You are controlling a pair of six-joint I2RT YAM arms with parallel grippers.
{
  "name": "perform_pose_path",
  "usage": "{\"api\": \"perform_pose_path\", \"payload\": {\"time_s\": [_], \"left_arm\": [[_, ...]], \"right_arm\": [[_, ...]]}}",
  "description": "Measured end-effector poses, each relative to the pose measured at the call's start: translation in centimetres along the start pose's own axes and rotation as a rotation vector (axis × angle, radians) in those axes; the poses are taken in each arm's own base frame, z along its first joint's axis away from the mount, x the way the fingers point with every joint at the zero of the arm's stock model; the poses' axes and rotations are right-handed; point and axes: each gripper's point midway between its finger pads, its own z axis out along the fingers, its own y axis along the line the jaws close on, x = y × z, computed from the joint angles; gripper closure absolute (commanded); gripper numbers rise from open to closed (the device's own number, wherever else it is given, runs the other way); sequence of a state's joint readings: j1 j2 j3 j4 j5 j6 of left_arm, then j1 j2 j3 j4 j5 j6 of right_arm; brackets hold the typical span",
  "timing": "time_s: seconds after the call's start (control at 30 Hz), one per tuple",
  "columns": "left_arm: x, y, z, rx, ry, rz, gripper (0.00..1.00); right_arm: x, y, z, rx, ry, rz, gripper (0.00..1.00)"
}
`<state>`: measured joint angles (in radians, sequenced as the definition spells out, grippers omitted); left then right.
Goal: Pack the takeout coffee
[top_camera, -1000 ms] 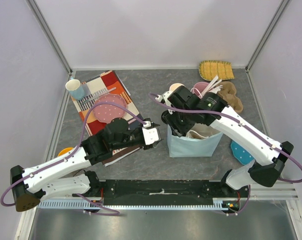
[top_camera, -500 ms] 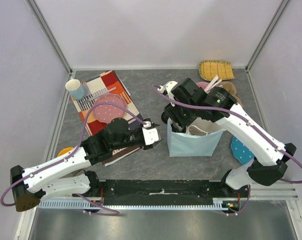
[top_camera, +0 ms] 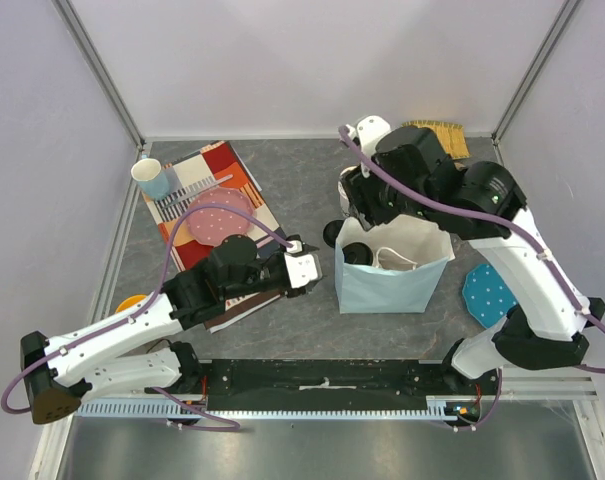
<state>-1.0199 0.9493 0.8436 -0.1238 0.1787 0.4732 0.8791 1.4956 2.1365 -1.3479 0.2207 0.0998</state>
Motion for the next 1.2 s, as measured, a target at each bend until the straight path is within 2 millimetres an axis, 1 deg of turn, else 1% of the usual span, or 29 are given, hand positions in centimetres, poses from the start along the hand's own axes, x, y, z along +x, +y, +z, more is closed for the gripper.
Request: {"api": "perform_pose_path", "payload": {"time_s": [0.1, 0.17, 0.23, 0.33, 0.37, 0.43, 0.5, 0.53, 0.57, 0.67, 0.7, 0.8, 0.9, 1.0, 1.13, 1.2], "left_arm": [[0.1, 0.5, -0.1, -0.021, 0.006, -0.003, 0.36], [0.2, 0.8, -0.1, -0.035, 0.007, -0.013, 0.36], [0.2, 1.2, -0.4, -0.055, 0.009, -0.028, 0.36], [0.4, 2.0, -0.9, -0.097, 0.005, -0.061, 0.36], [0.6, 2.2, -1.2, -0.113, 0.006, -0.077, 0.36], [1.3, 2.7, -1.7, -0.146, 0.012, -0.112, 0.36], [2.3, 3.2, -2.3, -0.182, 0.023, -0.152, 0.36], [2.8, 3.4, -2.6, -0.197, 0.027, -0.171, 0.36], [3.4, 3.6, -2.8, -0.213, 0.031, -0.190, 0.36], [5.5, 4.2, -3.8, -0.272, 0.052, -0.255, 0.36], [6.3, 4.3, -4.1, -0.289, 0.063, -0.277, 0.36], [8.0, 4.8, -4.8, -0.338, 0.079, -0.327, 0.36], [9.3, 5.0, -5.2, -0.371, 0.086, -0.364, 0.36], [10.1, 5.3, -5.5, -0.399, 0.085, -0.397, 0.36], [11.6, 5.1, -5.6, -0.423, 0.093, -0.448, 0.36], [12.4, 4.8, -5.6, -0.427, 0.100, -0.471, 0.36]], "right_arm": [[-2.5, -0.8, -1.3, 0.025, -0.102, 0.034, 0.36], [-4.1, -2.1, -1.8, 0.077, -0.166, 0.067, 0.33], [-5.5, -4.6, -2.1, 0.158, -0.227, 0.122, 0.32], [-6.4, -10.6, -1.9, 0.296, -0.283, 0.243, 0.32], [-6.2, -13.6, -1.5, 0.351, -0.292, 0.299, 0.33], [-5.1, -18.6, -0.5, 0.443, -0.298, 0.393, 0.34], [-2.8, -23.1, 1.1, 0.513, -0.275, 0.476, 0.36], [-1.6, -24.8, 2.1, 0.531, -0.257, 0.512, 0.37], [-0.4, -26.4, 3.1, 0.544, -0.238, 0.546, 0.41], [2.6, -29.7, 6.8, 0.532, -0.186, 0.625, 0.43], [3.4, -30.5, 8.0, 0.522, -0.169, 0.643, 0.44], [4.9, -31.8, 11.4, 0.478, -0.128, 0.668, 0.46], [5.6, -32.0, 13.9, 0.437, -0.102, 0.667, 0.52], [5.8, -32.1, 15.3, 0.414, -0.095, 0.656, 0.53], [5.8, -32.2, 15.9, 0.406, -0.093, 0.642, 0.52], [5.9, -32.2, 16.0, 0.412, -0.089, 0.635, 0.49]]}}
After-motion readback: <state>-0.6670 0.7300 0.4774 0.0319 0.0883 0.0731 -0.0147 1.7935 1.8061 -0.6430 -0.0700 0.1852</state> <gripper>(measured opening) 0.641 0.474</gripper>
